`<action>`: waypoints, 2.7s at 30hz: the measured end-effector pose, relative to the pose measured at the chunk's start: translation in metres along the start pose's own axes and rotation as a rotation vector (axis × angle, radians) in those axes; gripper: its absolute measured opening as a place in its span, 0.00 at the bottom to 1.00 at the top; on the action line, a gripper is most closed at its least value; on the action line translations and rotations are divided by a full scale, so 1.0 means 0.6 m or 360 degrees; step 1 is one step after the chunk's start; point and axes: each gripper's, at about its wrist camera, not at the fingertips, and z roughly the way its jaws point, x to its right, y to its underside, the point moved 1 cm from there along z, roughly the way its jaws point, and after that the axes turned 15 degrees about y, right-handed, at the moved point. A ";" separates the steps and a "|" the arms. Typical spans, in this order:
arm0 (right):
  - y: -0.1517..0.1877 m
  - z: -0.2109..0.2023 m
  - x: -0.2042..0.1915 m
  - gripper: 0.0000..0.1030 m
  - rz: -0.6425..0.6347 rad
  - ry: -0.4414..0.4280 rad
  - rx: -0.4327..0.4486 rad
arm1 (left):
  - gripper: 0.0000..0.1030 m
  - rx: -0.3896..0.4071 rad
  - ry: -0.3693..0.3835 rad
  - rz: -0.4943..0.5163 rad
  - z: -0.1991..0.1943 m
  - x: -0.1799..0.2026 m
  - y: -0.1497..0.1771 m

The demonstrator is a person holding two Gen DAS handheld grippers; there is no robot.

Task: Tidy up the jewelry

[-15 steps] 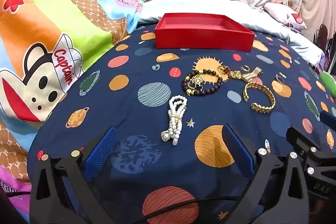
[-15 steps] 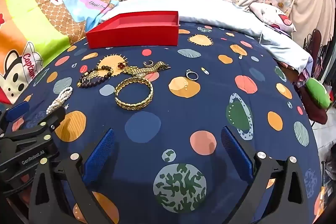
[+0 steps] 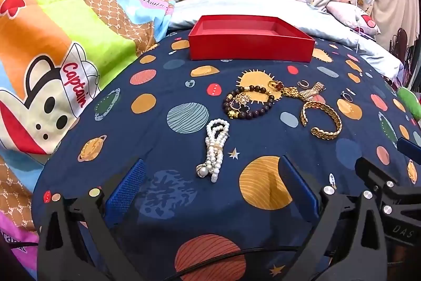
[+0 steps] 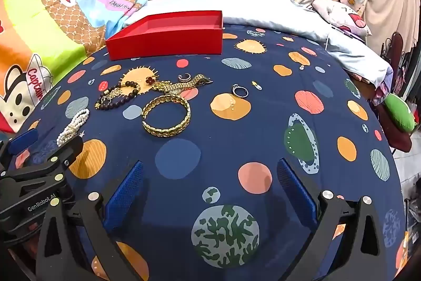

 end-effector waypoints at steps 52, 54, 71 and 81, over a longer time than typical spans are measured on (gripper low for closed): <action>0.001 0.001 0.000 0.95 -0.0010 0.0009 0.0004 | 0.95 -0.0014 0.0007 -0.0009 0.004 -0.003 0.002; 0.001 0.001 0.000 0.95 -0.0010 0.0008 0.0003 | 0.95 -0.0015 0.0011 -0.0008 0.004 -0.004 0.002; 0.001 0.001 0.000 0.95 -0.0011 0.0009 0.0004 | 0.95 -0.0016 0.0008 -0.0008 0.004 -0.003 0.002; 0.001 0.001 0.000 0.95 -0.0011 0.0009 0.0004 | 0.95 -0.0016 0.0007 -0.0008 0.004 -0.003 0.002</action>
